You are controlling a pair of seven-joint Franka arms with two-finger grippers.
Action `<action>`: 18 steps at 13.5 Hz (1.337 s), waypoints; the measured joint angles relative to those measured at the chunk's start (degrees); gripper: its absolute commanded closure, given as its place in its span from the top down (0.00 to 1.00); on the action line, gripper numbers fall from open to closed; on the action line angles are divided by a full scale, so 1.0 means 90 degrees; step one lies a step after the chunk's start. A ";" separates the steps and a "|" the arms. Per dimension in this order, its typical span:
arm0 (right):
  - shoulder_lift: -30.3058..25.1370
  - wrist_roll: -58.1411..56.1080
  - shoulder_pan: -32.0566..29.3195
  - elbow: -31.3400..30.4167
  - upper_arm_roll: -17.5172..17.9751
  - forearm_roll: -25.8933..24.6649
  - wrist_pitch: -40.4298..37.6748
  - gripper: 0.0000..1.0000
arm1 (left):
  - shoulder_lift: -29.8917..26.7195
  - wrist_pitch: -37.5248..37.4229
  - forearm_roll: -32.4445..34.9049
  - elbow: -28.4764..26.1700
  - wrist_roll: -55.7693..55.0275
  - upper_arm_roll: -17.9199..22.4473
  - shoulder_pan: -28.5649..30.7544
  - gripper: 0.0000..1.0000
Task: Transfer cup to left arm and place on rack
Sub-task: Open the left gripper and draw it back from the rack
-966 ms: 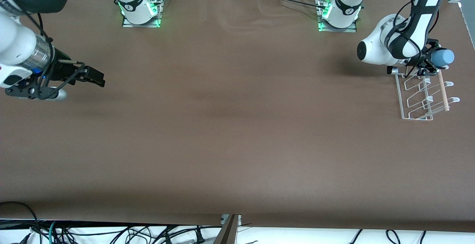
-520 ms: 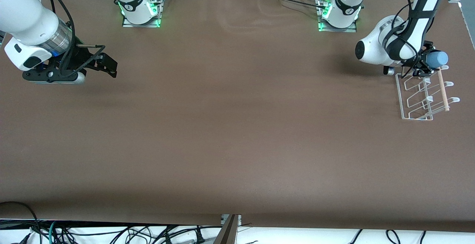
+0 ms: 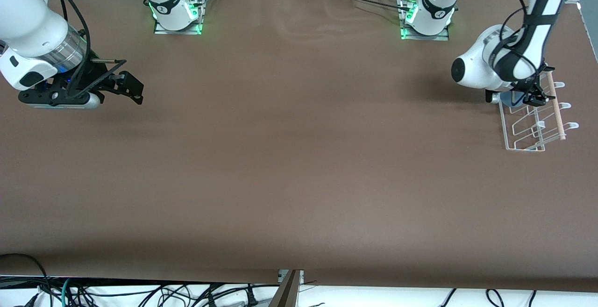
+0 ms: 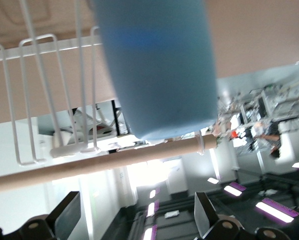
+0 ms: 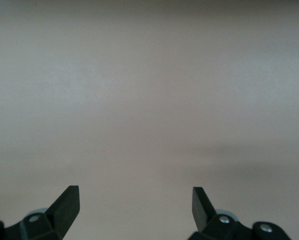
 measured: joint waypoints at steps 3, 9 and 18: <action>0.0000 0.0000 0.0003 0.0000 -0.0002 -0.0024 0.0012 0.99 | -0.0013 0.0007 -0.1855 0.1153 0.0215 -0.0004 0.0001 1.00; 0.0021 -0.0004 0.0003 0.0000 -0.0048 -0.0032 0.0019 0.99 | -0.0051 0.0066 -0.5699 0.3699 0.0335 -0.0016 -0.0003 1.00; 0.0035 -0.0005 0.0004 0.0001 -0.0054 -0.0034 0.0022 0.99 | -0.0070 -0.0998 -0.8572 0.5964 -0.3468 -0.0038 -0.0144 1.00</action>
